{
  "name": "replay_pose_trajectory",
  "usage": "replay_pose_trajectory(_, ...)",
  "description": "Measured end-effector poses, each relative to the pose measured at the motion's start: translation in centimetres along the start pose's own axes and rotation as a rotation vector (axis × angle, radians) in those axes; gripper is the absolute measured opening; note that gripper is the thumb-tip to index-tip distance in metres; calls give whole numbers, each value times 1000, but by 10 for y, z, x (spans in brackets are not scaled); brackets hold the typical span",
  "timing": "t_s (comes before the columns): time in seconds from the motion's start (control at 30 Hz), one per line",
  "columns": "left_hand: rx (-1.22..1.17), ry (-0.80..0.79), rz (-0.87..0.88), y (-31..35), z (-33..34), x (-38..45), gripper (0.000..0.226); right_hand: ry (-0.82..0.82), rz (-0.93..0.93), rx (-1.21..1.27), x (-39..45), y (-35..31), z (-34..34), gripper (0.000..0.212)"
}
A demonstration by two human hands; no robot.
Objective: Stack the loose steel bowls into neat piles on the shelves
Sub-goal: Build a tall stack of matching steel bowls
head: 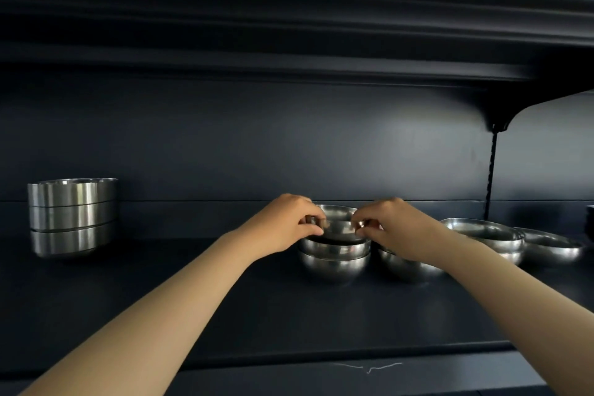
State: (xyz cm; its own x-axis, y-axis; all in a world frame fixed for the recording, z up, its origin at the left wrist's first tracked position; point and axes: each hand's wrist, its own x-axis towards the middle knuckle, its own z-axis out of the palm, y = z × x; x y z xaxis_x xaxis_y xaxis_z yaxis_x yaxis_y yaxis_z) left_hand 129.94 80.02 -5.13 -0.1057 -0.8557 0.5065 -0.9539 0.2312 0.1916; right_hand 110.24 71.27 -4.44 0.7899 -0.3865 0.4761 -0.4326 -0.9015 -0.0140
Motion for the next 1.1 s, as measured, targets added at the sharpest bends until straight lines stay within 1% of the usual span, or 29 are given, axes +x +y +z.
replay_pose_trajectory(0.1, -1, -18, 1, -1, 3, -1, 13, -31, 3, 18, -2, 3, 3, 11)
replay_pose_trajectory(0.27, 24, -37, 11, -2, 5, -2, 14, -35, -10, 31, -1, 8, 9, 10)
replay_pose_trajectory(0.4, 8, -47, 2, -6, 7, -4, 15, -27, -39, 46, 0, 16, 14, 6)
replay_pose_trajectory(0.47, 20, -73, -26, -8, 7, -4, 21, -19, -33, 51, -1, 21, 16, 17)
replay_pose_trajectory(0.53, 46, -115, -50, -9, 9, -3, 30, -45, -18, 42, -2, 24, 17, 26)
replay_pose_trajectory(0.6, 61, -139, -69, -10, 12, -2, 31, -91, -11, 19, -1, 25, 19, 26)
replay_pose_trajectory(0.67, 76, -150, -86, -10, 13, -1, 33, -112, -5, 26, 0, 26, 20, 21)
replay_pose_trajectory(0.8, 94, -166, -95, -12, 9, -1, 35, -126, 1, 36, 4, 23, 22, 35)
replay_pose_trajectory(1.1, 122, -163, -156, -42, -9, -16, 29, -144, -25, 93, 35, 1, 39, 32)
